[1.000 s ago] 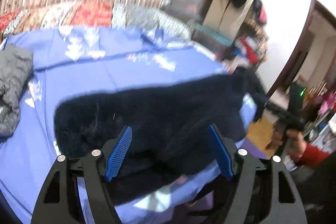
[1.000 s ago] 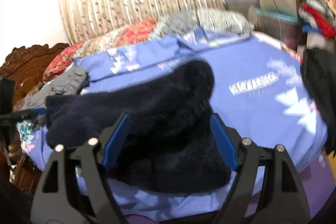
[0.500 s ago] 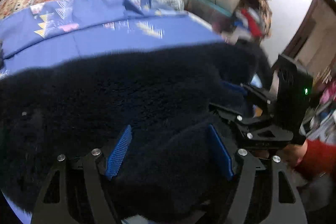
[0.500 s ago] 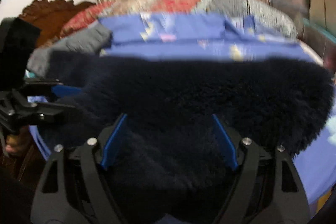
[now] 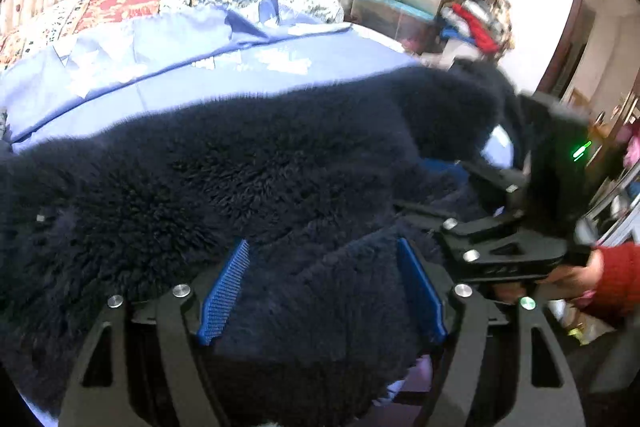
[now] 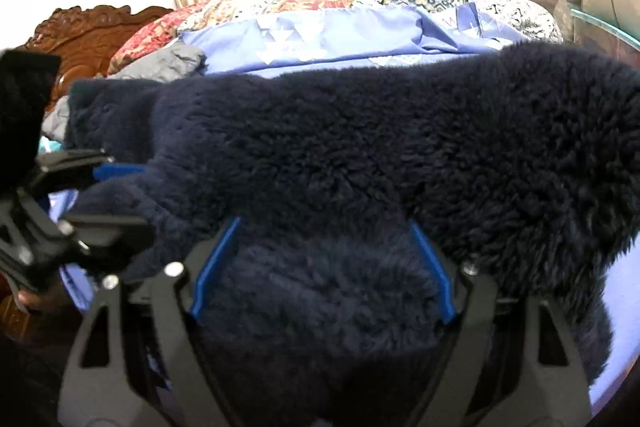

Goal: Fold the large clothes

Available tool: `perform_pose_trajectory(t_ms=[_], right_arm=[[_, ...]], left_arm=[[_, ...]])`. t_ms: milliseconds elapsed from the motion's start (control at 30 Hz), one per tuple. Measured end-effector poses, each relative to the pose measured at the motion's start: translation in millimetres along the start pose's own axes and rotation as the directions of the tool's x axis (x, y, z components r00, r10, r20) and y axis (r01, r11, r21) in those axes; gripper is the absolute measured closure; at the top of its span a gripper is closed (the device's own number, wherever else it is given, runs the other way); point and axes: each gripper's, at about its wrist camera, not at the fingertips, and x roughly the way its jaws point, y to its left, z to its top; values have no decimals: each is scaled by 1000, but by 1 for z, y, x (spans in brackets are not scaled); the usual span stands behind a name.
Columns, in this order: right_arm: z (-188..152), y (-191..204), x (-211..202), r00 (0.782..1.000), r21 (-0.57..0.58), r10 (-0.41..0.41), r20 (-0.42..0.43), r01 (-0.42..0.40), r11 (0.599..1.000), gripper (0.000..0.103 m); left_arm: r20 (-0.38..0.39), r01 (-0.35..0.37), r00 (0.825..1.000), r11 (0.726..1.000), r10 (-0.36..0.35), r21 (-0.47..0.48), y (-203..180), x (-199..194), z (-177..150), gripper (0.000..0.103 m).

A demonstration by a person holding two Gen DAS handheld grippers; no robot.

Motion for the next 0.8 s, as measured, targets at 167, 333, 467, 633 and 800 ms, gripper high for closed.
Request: perform_pose_trajectory(t_ms=[167,333,467,633,800], right_arm=[[-2,-3,0,1000,11,10,-9,-10,1000,27],[0,-6,1,1000,19,19,-8,-18,1000,27],[1,-10,1,1000,17,22,-9,-22,1000,27],[2,-9,4,1000,18,22,-13,-21,1000,27],[8,-3,-1,999,-6,5,-38,-5,1000,26]], left_arm=[[243,72,969,990,-40,-124,34,-87,34,11],[226,31,972,912,69,-409,123,-99,30,11],[148,1,985,863,86,-505,150,-78,-16,14],[51,-192,972,904,228,-381,125,-45,-42,15],[52,-249,957,901,284,-355,124,-42,-42,15]])
